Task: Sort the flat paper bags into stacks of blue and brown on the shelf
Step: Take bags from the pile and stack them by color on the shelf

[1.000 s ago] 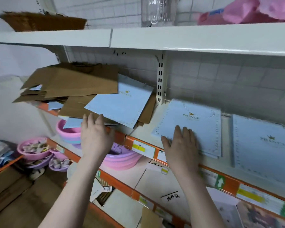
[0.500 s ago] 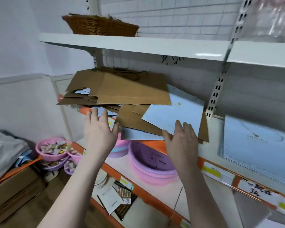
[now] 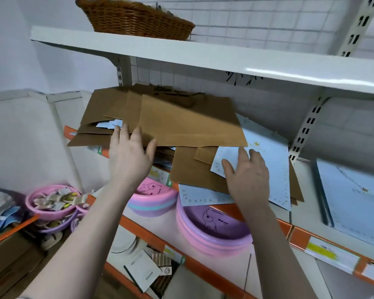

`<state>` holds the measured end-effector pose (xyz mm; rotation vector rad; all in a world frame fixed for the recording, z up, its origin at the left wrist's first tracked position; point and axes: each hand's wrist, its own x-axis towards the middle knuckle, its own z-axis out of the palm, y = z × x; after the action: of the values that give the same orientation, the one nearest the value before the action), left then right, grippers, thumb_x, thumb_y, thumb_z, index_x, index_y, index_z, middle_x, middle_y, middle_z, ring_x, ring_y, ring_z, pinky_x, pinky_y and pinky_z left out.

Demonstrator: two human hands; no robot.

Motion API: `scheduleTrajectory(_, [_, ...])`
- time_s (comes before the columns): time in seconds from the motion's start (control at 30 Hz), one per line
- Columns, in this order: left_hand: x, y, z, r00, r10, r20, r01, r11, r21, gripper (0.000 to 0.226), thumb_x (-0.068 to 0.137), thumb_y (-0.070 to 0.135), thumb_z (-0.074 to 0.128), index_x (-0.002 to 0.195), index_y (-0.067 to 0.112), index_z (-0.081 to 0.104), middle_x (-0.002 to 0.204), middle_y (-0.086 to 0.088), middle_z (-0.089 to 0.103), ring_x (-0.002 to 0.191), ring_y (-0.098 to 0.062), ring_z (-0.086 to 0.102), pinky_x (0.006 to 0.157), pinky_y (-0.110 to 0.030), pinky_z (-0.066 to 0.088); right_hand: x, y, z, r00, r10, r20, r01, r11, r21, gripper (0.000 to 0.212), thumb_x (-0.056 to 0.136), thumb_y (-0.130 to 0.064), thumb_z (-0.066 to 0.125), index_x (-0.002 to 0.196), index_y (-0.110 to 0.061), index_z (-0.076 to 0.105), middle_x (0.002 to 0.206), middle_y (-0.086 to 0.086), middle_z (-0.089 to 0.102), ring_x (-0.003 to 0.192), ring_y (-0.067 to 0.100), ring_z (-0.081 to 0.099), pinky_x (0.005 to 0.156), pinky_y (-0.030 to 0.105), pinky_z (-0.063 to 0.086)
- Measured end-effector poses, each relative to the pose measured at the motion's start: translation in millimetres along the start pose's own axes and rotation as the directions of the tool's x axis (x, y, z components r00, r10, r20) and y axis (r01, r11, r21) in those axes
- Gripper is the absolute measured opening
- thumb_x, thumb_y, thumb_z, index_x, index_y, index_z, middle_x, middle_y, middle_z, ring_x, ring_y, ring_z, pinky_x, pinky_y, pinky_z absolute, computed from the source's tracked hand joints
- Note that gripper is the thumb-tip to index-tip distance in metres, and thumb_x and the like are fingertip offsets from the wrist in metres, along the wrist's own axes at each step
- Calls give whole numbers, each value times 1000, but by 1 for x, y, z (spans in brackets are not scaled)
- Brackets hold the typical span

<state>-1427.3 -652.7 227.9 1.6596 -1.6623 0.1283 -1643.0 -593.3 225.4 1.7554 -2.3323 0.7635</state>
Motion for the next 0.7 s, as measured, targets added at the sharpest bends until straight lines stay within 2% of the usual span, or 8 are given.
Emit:
scheduleTrajectory(0.23, [57,10,35,998,28,54,-30,999,41,59,95,43,44,139,3,42,148,-26,30,140,-38,19,115,-41,13,61,0,21,1000,3,-23,-2,1000,20,56,96,-41,45,138,-5,39,135,20,45,129,34,37,106,40,30])
scheduleTrajectory(0.37, [85,13,52,988,-61,139,46,993,108,64,95,49,38,143,7,35,148,-29,24,138,-41,20,113,-42,14,88,2,31,1000,22,-6,-21,999,37,58,96,-41,46,140,-4,37,132,18,46,126,33,39,104,41,32])
scheduleTrajectory(0.47, [97,15,64,970,-136,201,111,985,134,70,93,56,35,143,7,31,145,-31,28,134,-43,28,110,-47,21,101,3,36,998,57,38,-60,996,60,61,96,-45,43,143,-7,32,134,15,44,126,31,38,104,38,30])
scheduleTrajectory(0.57, [102,16,74,958,-180,223,149,978,149,77,90,60,40,143,7,28,141,-28,34,131,-42,32,107,-50,25,111,2,39,992,92,85,-101,989,107,67,95,-46,45,146,-7,25,140,15,40,128,31,36,105,38,29])
scheduleTrajectory(0.7, [108,17,73,961,-231,155,220,972,84,77,83,56,58,138,8,35,134,-24,41,125,-40,36,103,-50,27,120,1,42,982,164,90,-173,980,97,72,91,-51,50,144,-7,28,135,17,44,125,34,38,102,40,30])
